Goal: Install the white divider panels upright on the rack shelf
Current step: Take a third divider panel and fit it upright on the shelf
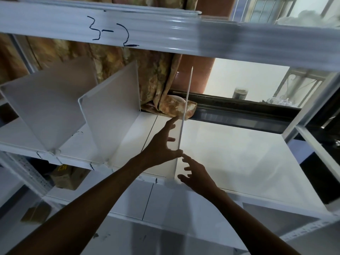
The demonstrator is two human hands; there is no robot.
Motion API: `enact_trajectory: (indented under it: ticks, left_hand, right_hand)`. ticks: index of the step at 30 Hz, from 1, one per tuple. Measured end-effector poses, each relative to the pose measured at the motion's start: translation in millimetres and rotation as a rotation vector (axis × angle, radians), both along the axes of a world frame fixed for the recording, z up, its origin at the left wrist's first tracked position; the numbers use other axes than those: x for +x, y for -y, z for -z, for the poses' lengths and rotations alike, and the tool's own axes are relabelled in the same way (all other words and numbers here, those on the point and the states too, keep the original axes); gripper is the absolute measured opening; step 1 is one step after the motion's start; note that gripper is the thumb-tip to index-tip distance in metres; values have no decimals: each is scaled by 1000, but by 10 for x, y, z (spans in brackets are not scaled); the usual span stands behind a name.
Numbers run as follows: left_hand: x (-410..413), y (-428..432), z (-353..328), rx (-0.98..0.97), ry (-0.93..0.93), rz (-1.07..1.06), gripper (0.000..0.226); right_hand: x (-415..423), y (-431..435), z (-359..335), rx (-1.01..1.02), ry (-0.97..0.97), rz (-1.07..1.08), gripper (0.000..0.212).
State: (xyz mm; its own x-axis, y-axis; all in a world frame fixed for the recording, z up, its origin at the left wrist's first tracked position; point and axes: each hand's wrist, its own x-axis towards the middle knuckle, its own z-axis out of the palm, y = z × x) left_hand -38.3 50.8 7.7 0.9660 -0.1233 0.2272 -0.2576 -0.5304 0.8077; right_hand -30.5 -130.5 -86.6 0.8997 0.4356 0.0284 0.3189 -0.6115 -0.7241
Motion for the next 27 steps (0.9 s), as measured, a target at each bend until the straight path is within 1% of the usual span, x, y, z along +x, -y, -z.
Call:
enact_trajectory:
  ticks: [5, 9, 11, 13, 15, 16, 18, 20, 21, 22, 24, 27]
  left_hand:
    - [-110, -135, 118, 64, -53, -8, 84]
    - [-217, -162, 157, 4, -72, -150, 58]
    - [-258, -165, 201, -41, -134, -231, 44]
    - [-299, -166, 293, -38, -184, -293, 31]
    - [-346, -153, 402, 54, -215, -318, 18]
    - [-372, -139, 459, 116, -244, -321, 16]
    - [-419, -102, 579, 209, -333, -336, 26]
    - [-462, -76, 719, 236, -435, -356, 42]
    - [-482, -63, 781, 227, -485, -369, 50]
    - [-503, -51, 851, 206, -543, -384, 57]
    - [-553, -14, 968, 168, -654, -414, 63]
    - [-628, 32, 1080, 41, -795, -432, 60]
  right_hand:
    - [-48, 100, -15, 22, 39, 56, 44]
    - [-117, 131, -65, 23, 57, 82, 23]
    - [-143, 136, -52, 24, 50, 126, 13]
    - [-171, 141, -25, 25, 33, 164, 7]
    - [-213, 138, 5, 2, -5, 196, 19]
    - [-234, 142, 35, -35, -30, 204, 26]
    - [-267, 145, 100, -106, -95, 204, 42]
    - [-312, 147, 180, -118, -163, 215, 58]
    - [-334, 142, 221, -101, -201, 226, 62]
    - [-361, 132, 243, -82, -246, 244, 63]
    - [-415, 112, 260, -21, -338, 289, 59]
    - [-493, 74, 285, 91, -524, 351, 56]
